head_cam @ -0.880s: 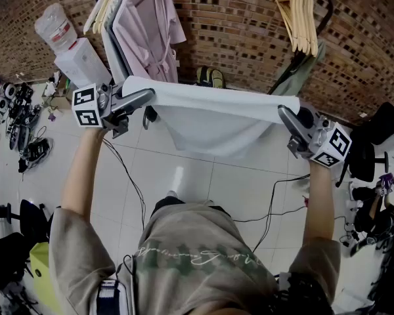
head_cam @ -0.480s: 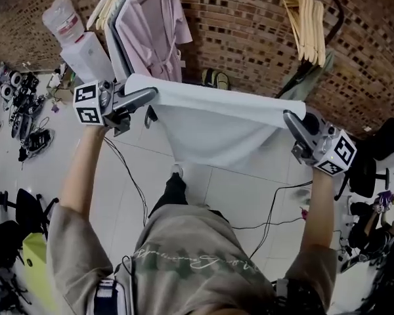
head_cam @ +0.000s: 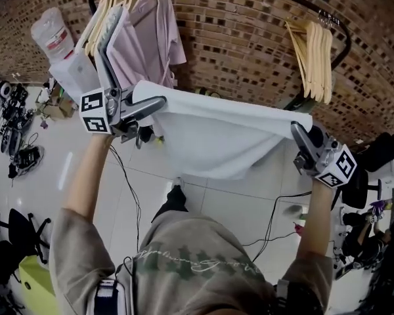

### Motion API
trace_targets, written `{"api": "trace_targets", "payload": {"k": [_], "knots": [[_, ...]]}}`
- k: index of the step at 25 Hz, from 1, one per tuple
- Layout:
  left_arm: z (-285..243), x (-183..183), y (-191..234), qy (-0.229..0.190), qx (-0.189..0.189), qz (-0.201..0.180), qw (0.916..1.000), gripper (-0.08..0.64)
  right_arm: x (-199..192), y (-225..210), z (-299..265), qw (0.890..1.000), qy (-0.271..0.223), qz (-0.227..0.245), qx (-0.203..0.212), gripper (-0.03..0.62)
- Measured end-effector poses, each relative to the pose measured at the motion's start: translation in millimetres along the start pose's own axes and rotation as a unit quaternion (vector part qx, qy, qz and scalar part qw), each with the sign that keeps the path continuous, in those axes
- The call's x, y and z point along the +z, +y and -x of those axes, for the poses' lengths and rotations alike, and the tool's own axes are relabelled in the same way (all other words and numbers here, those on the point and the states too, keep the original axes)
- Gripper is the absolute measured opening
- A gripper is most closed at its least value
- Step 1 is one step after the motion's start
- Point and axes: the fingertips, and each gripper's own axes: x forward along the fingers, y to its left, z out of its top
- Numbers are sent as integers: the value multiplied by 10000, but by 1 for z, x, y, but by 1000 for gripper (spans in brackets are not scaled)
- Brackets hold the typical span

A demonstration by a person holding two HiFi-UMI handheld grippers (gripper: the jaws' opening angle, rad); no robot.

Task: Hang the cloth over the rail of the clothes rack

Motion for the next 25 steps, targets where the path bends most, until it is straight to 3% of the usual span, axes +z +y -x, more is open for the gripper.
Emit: {"api": "trace_targets", "payload": {"k": [6,15,25], "knots": [[-4,24,62,28,-144,-56,9999,18,9,-49,-25,9995,-84,135,-275,20],[-8,50,140,287,-246,93,9992,18,4,-115,-57,9985,-68,-224,-497,20],[4,68,174,350,-657,-16,9972,18,3,-155,-86,9965,-175,46,-819,20]]}}
